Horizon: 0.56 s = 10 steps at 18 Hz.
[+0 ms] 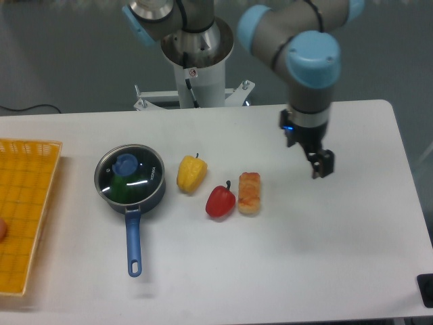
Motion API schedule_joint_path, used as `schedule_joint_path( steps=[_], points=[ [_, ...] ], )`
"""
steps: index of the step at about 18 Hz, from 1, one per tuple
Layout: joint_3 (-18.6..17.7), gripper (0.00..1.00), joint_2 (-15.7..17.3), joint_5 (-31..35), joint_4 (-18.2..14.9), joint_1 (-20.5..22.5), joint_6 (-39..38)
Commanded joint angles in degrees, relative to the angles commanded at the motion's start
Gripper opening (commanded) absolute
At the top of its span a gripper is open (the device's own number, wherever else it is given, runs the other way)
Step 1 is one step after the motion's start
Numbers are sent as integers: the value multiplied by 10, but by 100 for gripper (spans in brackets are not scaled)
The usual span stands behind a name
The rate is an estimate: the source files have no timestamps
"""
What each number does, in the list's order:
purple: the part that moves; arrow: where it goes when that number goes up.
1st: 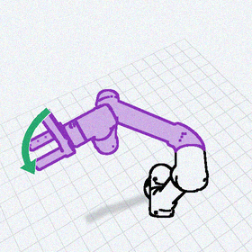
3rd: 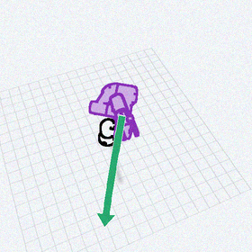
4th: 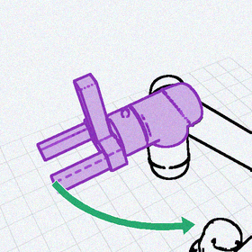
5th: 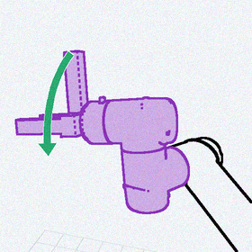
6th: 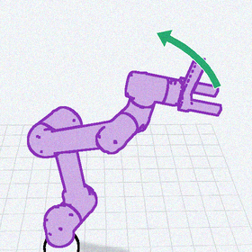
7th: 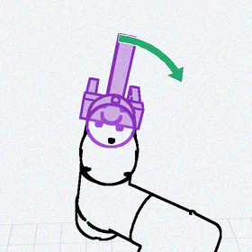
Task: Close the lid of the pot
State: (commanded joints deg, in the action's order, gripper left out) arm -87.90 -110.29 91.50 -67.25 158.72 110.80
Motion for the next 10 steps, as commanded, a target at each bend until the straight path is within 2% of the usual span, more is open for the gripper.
schedule_joint_path(
  steps=[4, 10],
  points=[
    [4, 100, -41, -26, 33, 21, 18],
    [3, 100, -55, -24, 34, 39, 20]
  ],
)
